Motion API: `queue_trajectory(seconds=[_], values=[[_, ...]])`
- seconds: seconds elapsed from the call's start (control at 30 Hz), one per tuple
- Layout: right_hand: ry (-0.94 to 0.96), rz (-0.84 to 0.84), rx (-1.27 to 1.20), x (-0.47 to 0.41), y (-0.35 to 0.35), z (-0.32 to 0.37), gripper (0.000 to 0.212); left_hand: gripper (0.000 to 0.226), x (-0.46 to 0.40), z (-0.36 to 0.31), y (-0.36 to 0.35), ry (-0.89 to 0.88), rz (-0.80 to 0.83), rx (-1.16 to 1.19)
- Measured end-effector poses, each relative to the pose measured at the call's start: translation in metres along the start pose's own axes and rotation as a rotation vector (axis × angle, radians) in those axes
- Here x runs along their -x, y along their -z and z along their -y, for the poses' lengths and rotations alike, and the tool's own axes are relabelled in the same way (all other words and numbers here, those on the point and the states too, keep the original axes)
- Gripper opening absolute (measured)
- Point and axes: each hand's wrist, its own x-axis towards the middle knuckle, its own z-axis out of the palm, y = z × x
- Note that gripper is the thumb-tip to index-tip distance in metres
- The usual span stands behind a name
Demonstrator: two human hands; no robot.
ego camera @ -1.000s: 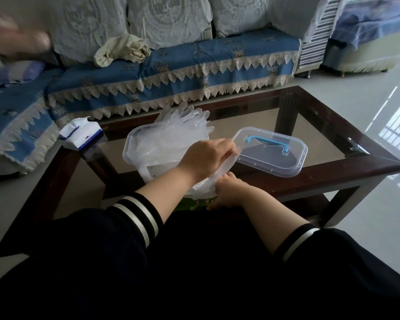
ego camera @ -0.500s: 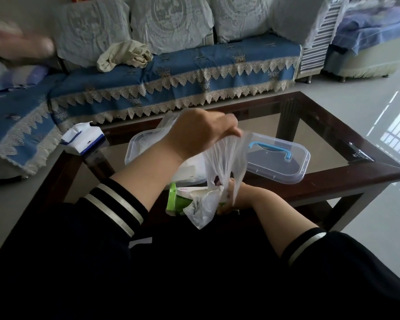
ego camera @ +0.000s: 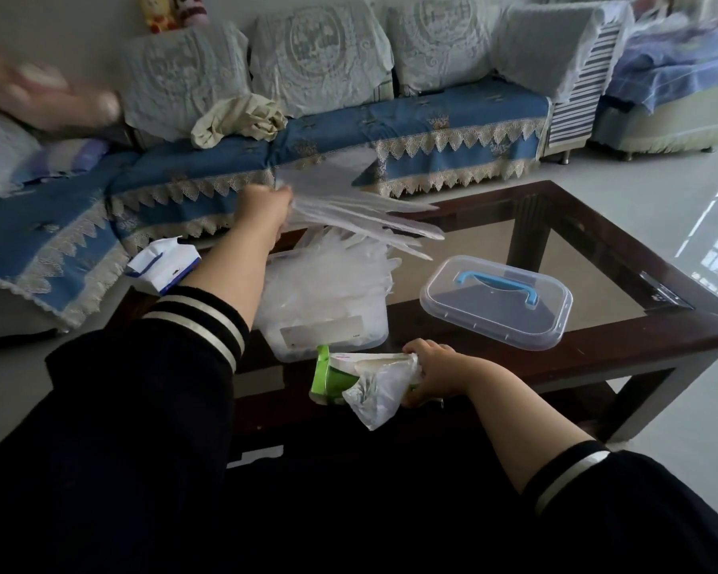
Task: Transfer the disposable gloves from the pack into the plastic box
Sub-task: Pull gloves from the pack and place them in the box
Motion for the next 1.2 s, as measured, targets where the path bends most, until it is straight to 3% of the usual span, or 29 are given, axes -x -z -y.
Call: queue_trajectory(seconds=[0.1,0.23,0.4,0.63,0.7,0.8,0.83,0.9,0.97,1.03,1.1,1.2], values=[[0.008,0.018,-0.014,-0.001,0.001,-0.001,0.096,0.017,-0.013,0.029,0.006,0.086,-0.073,-0.064],[0.003,0.022,-0.020,-0.002,0.000,-0.002,0.097,0.030,-0.017,0.060,0.015,0.020,-0.099,-0.322],[-0.017,0.024,-0.043,0.000,0.000,0.002,0.102,0.024,-0.009,0.076,0.013,-0.056,-0.099,-0.509],[0.027,-0.041,-0.103,0.004,0.004,0.009,0.104,0.052,0.005,0.080,0.016,-0.073,-0.012,-0.816],[0.072,-0.023,-0.126,0.009,0.005,0.013,0.102,0.048,0.014,0.083,0.019,-0.258,-0.150,-0.839],[0.116,-0.002,-0.175,0.016,0.007,0.018,0.099,0.023,0.051,0.090,0.019,-0.845,-0.472,-0.568],[0.125,0.004,-0.197,0.018,0.007,0.019,0.096,0.016,0.070,0.097,0.016,-1.032,-0.465,-0.465],[0.155,-0.022,-0.231,0.021,0.008,0.022,0.086,0.010,0.110,0.112,0.009,-1.249,-0.220,-0.319],[0.209,-0.102,-0.312,0.022,0.008,0.024,0.066,0.009,0.139,0.129,0.002,-1.238,0.053,-0.300],[0.262,-0.213,-0.400,0.023,0.008,0.026,0.040,0.013,0.148,0.142,-0.003,-1.085,0.217,-0.383],[0.291,-0.305,-0.442,0.022,0.009,0.027,0.017,0.033,0.145,0.144,-0.006,-0.808,0.402,-0.412],[0.285,-0.428,-0.484,0.020,0.009,0.030,0.009,0.060,0.146,0.141,-0.013,-0.448,0.727,-0.311]])
